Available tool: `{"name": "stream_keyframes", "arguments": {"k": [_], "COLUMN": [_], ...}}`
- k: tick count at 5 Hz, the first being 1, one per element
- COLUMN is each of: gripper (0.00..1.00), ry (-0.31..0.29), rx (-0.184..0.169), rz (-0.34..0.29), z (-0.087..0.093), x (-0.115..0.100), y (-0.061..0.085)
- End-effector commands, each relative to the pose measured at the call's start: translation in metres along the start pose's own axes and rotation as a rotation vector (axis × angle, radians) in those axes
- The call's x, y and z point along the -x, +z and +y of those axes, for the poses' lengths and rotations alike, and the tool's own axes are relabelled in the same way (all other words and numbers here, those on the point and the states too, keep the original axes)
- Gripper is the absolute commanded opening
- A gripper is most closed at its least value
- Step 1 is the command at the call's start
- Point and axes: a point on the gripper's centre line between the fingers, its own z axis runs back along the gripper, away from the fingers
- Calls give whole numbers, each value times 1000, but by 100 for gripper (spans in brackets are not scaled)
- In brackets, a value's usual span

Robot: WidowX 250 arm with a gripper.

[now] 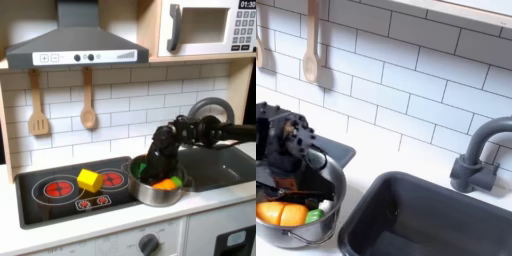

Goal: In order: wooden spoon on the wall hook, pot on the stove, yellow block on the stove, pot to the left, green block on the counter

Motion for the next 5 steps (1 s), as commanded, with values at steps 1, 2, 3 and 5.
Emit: {"name": "stream_keyframes", "arguments": {"k": [1,2,3,5], "gripper": [0,0,0,100], "ry": [31,41,50,-71], "rx": [27,34,40,41], "rz": [5,-30,-46,80], "z": [-3,-4,-3,-8], "x": [-26,-39,-44,-31], "y": [26,35,37,31]}}
